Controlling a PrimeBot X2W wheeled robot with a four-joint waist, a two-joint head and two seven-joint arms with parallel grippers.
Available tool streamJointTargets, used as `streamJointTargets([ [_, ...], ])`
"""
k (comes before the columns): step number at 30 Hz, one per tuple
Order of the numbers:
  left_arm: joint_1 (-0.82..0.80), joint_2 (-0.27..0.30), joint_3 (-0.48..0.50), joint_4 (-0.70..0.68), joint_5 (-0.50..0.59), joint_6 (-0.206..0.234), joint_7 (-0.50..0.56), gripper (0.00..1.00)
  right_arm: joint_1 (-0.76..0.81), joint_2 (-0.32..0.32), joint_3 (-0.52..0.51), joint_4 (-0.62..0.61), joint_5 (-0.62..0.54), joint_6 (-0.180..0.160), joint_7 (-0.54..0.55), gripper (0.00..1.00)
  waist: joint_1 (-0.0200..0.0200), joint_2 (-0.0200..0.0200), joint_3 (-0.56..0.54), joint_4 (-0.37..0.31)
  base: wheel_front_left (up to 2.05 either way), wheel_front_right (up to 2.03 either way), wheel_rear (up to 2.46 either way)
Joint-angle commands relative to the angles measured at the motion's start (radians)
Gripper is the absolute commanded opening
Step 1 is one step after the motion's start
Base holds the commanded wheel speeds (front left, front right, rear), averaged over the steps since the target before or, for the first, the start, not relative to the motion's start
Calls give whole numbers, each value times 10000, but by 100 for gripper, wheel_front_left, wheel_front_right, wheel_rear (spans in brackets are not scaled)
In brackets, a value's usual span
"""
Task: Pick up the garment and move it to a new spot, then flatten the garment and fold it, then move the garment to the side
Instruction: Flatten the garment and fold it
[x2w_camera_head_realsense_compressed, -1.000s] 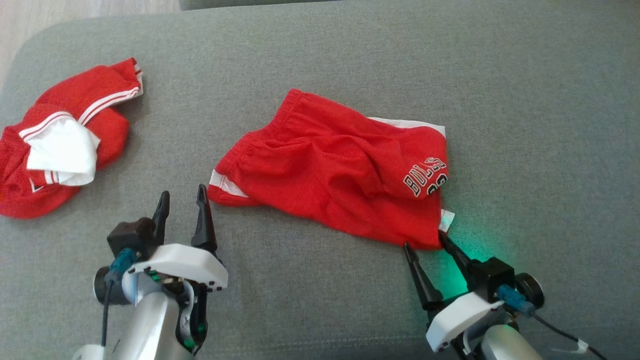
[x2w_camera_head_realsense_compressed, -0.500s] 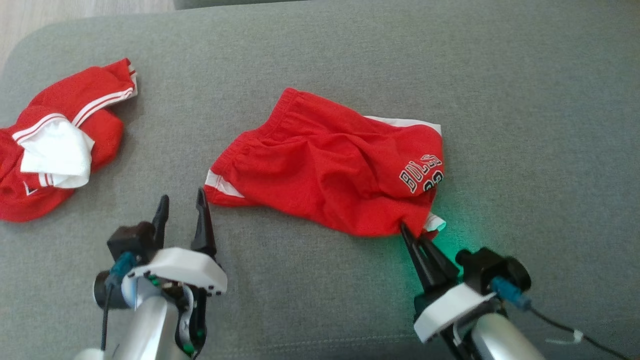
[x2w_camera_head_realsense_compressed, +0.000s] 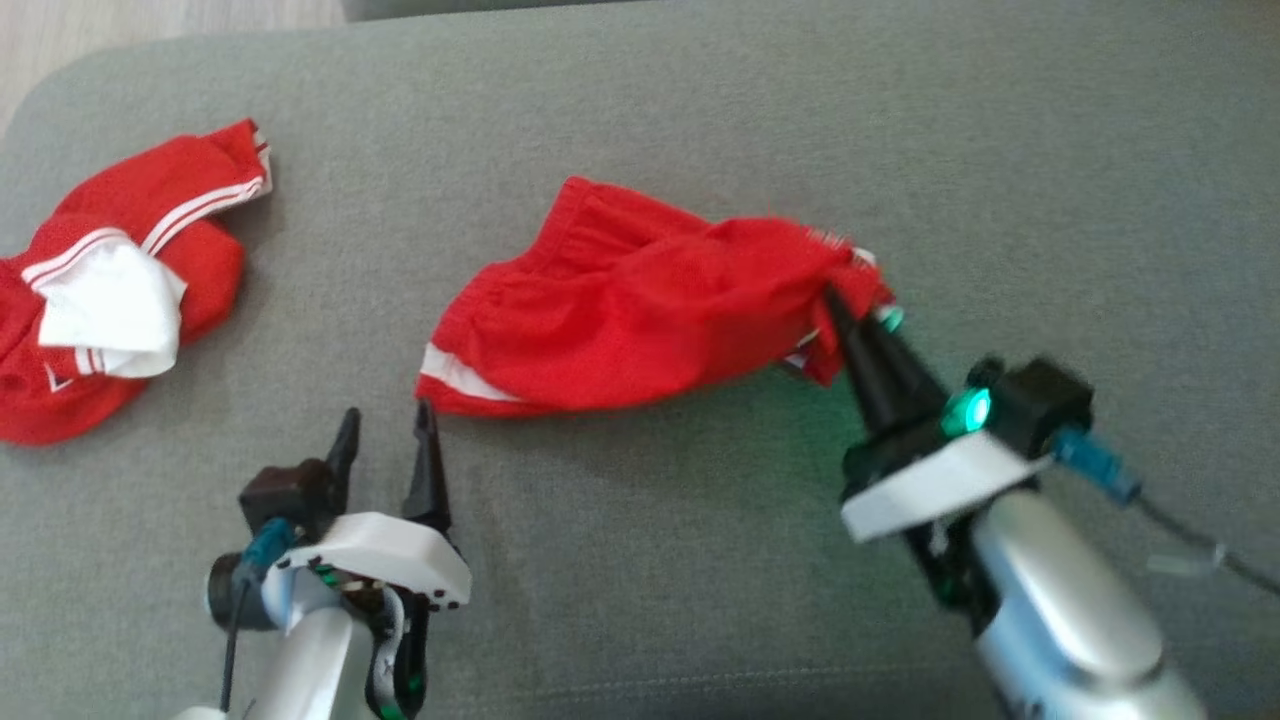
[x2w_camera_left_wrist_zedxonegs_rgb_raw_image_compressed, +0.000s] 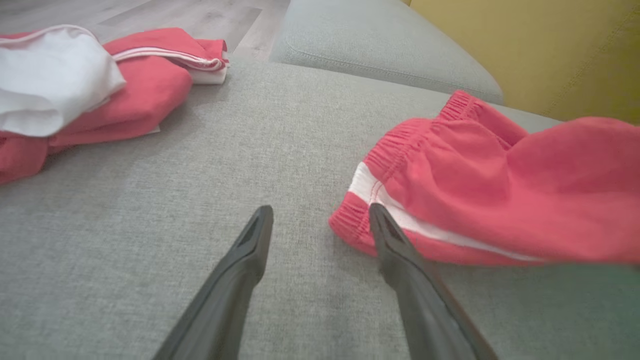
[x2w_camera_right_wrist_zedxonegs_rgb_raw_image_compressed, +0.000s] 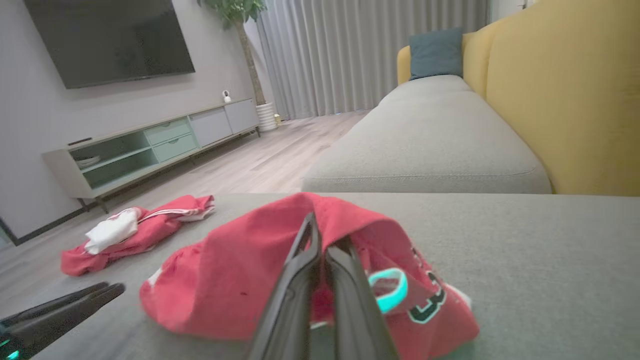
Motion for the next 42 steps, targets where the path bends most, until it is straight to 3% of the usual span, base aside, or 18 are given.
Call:
streamJointTargets([
  [1, -331, 154, 196, -268, -46, -30, -53, 100, -634, -35, -11, -76, 86, -9, -53, 0, 0, -1, 89, 102, 0, 0, 0],
  [12, -863, 154, -648, -228, -238, -77, -53, 100, -3301, -143, -1428, 3342, -298, -9, -53, 0, 0, -1, 889, 1252, 0, 0, 0],
  [14, -946, 154, -783, -248, -288, -62, -53, 100, -3654, -156, -1737, 3845, -459, -9, -53, 4, 0, -1, 1037, 1424, 0, 0, 0],
  [17, -1056, 154, -953, -288, -341, -50, -53, 100, -4133, -162, -2280, 4578, -730, -9, -53, 23, 0, -1, 1232, 1627, 0, 0, 0],
  [18, -1093, 154, -1000, -304, -358, -52, -53, 100, -4278, -151, -2476, 4821, -812, -9, -53, 38, 0, -1, 1302, 1688, 0, 0, 0],
  [19, -1140, 154, -1041, -320, -372, -57, -53, 100, -4433, -151, -2641, 5009, -933, -9, -53, 72, 0, -1, 1367, 1744, 0, 0, 0],
  [20, -1188, 154, -1069, -326, -382, -58, -53, 100, -4570, -137, -2799, 5175, -1055, -9, -53, 100, 0, -1, 1415, 1780, 0, 0, 0],
  [28, -1328, 154, -1072, -325, -410, 19, -53, 100, -4807, 118, -4256, 5125, -1540, -9, -53, 100, 0, -1, 1451, 1782, 0, 0, 0],
  [42, -1320, 154, -1031, -373, -342, -12, -53, 100, -3680, -50, -4584, 5087, -1857, -9, -53, 100, 0, -1, 1430, 1574, 0, 0, 0],
])
